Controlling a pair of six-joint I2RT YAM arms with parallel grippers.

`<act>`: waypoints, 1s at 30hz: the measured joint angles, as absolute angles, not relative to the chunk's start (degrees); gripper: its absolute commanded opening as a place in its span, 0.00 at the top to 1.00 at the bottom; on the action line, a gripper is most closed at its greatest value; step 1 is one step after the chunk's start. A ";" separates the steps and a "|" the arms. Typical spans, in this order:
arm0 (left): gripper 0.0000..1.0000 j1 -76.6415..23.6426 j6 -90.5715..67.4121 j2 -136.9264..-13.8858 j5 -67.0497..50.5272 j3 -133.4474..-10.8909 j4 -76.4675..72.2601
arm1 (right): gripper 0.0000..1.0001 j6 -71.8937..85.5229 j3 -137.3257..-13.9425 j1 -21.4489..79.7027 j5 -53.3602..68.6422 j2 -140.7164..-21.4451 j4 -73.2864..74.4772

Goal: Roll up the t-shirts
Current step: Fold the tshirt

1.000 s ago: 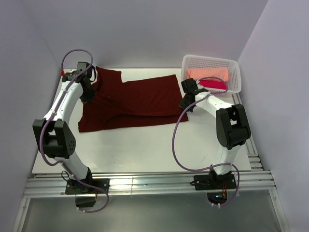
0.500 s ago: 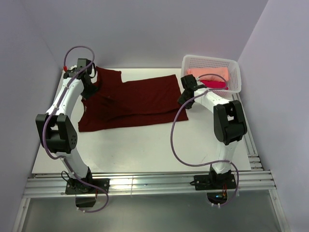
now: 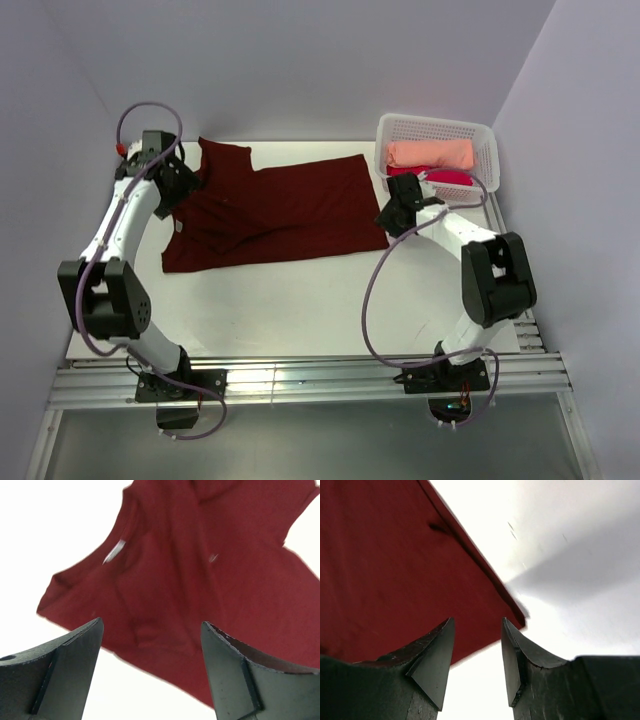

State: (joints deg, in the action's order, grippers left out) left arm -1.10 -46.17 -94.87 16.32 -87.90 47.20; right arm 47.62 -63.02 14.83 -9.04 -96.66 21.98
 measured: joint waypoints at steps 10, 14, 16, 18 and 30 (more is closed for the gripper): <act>0.19 -1.10 -47.51 -78.48 11.20 -61.82 42.15 | 0.51 49.43 -50.11 14.83 -6.09 -91.66 16.86; 0.19 -1.10 -47.79 -76.60 10.44 -58.06 40.45 | 0.50 50.96 -49.91 14.83 -5.10 -93.03 14.90; 0.19 -1.10 -47.92 -75.90 10.04 -56.29 39.38 | 0.50 51.83 -49.91 14.83 -4.95 -94.11 13.96; 0.19 -0.93 -48.34 -75.09 9.28 -53.84 37.85 | 0.51 52.73 -50.22 14.83 -4.99 -94.74 13.06; 0.25 3.03 -51.79 -73.28 5.63 -42.72 30.65 | 1.00 55.92 -50.81 14.85 -7.46 -95.90 13.04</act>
State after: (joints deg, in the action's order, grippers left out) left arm 3.03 -51.79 -73.28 5.63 -42.72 30.65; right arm 55.92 -50.81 14.85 -7.46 -95.90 13.04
